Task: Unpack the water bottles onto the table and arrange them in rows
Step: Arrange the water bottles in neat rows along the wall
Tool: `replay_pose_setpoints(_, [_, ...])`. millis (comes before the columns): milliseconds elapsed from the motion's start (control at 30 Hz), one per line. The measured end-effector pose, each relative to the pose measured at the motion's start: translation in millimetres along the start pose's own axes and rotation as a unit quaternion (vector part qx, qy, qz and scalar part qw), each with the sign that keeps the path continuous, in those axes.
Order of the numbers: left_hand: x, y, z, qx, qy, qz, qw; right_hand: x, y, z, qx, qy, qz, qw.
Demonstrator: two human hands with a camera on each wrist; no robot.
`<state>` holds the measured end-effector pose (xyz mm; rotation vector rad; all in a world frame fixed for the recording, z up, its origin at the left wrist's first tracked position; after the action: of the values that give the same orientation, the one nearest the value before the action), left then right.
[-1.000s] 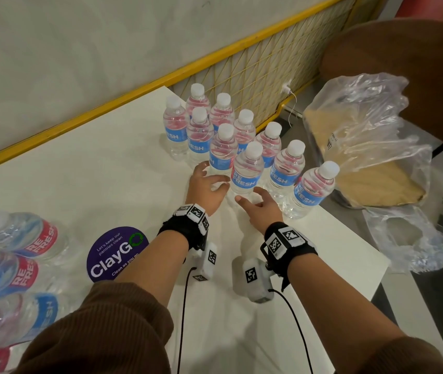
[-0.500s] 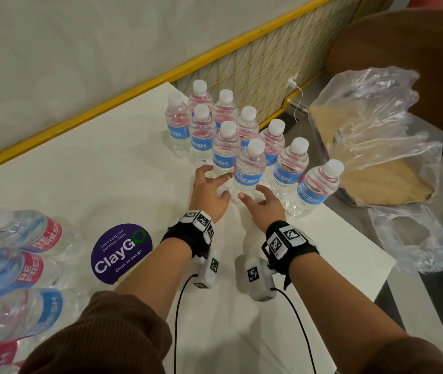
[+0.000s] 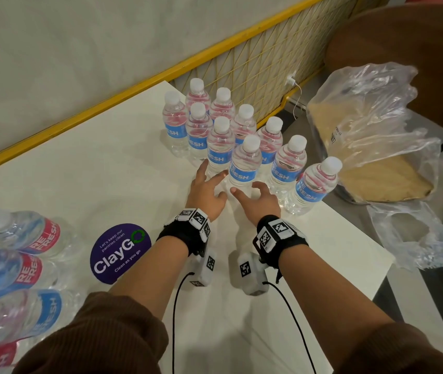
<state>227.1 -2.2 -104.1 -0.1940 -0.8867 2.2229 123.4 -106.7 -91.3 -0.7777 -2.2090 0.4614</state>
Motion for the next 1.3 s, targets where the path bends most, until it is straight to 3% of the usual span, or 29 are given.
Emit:
replay_pose_setpoints(333, [11.9, -7.1, 4.6, 0.038, 0.010, 0.028, 0.999, -4.3, -0.5, 6.6, -0.002, -0.025, -0.013, 1.000])
replay_pose_setpoints(800, [25.7, -8.5, 12.4, 0.003, -0.024, -0.005, 1.000, -4.1, -0.2, 7.1, 0.002, -0.028, -0.011, 1.000])
replay_pose_setpoints(1067, [108.5, -15.6, 58.6, 0.052, -0.011, 0.010, 0.999, 31.9, -5.7, 29.1, -0.001, -0.083, -0.070, 0.994])
replay_pose_setpoints(1300, [207.8, -70.1, 70.9, 0.008, 0.002, -0.016, 1.000, 126.0, 15.6, 37.5, 0.026, -0.140, -0.119, 0.983])
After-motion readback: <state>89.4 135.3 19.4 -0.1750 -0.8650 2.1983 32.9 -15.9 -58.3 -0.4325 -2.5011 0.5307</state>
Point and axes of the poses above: each hand's wrist, its own x-axis away from the middle knuckle, its own y-axis out of the palm, z = x × y, the point moved 2 cm from there along -x, towards the middle knuckle, and after that the axes turned 7 degrees about -z, right-handed, at the moved point
